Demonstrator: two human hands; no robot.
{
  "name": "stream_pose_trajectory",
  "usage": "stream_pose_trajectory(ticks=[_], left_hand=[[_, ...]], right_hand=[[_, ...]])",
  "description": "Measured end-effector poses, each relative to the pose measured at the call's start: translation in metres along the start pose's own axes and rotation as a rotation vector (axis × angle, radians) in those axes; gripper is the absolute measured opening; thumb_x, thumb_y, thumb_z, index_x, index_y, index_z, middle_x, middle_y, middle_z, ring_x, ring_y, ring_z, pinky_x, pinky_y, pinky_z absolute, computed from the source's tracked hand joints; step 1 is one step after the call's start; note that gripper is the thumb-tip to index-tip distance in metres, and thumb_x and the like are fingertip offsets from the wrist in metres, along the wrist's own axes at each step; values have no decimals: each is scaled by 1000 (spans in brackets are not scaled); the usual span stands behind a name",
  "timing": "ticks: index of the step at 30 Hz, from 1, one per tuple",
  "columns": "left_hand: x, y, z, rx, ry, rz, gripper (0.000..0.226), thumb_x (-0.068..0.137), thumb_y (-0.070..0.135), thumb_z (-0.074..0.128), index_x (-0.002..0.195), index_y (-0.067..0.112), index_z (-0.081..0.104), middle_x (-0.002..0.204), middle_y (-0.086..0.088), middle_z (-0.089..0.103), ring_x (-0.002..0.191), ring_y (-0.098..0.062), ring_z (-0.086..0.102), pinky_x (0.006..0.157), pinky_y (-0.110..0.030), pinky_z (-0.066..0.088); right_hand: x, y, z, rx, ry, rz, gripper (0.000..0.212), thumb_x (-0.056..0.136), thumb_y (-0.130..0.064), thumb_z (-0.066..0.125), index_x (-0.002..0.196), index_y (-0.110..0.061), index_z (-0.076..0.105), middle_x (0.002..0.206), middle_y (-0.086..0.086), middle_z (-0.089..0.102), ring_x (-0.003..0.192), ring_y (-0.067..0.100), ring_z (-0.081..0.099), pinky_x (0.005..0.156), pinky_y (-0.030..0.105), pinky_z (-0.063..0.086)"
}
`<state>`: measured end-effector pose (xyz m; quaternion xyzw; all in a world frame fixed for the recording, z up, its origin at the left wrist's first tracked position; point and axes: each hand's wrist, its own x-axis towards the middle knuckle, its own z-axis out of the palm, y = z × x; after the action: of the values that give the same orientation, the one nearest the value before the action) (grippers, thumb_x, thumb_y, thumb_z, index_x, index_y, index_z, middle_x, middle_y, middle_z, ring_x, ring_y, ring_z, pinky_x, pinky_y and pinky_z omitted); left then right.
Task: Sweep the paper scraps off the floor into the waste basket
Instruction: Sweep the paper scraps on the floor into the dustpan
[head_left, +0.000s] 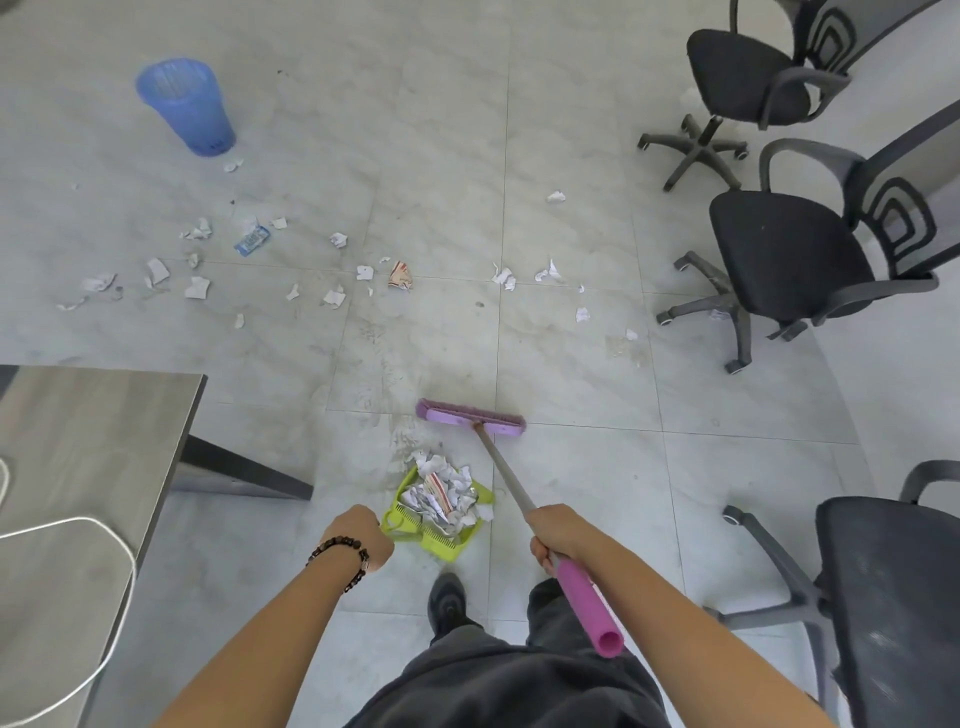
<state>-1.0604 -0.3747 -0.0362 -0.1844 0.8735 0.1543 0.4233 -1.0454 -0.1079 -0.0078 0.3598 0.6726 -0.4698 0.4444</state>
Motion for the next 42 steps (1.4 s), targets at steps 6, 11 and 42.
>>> stream_pose_trajectory(ticks=[6,11,42], left_hand=[[-1,-4,-7,-103,-15,-40,14,80,6,50,82,7,63,62,-5,49,51,-19,45,45,-19,34],[-6,-29,-6,-182,-3,-111,11,80,5,51,80,9,61,66,-6,53,53,-21,48,46,-19,35],[-13,-7,-6,-271,60,-108,24,79,3,51,59,11,41,56,-4,44,48,-18,43,44,-18,34]], right_hand=[[-2,6,6,-39,-1,54,26,92,-21,60,81,3,59,44,8,50,36,17,42,39,22,38],[-3,-11,3,-72,28,6,26,92,-19,59,77,2,59,49,10,49,39,17,42,39,22,38],[-25,-14,-56,-180,118,36,22,94,-10,53,74,0,53,41,8,44,24,14,36,33,17,30]])
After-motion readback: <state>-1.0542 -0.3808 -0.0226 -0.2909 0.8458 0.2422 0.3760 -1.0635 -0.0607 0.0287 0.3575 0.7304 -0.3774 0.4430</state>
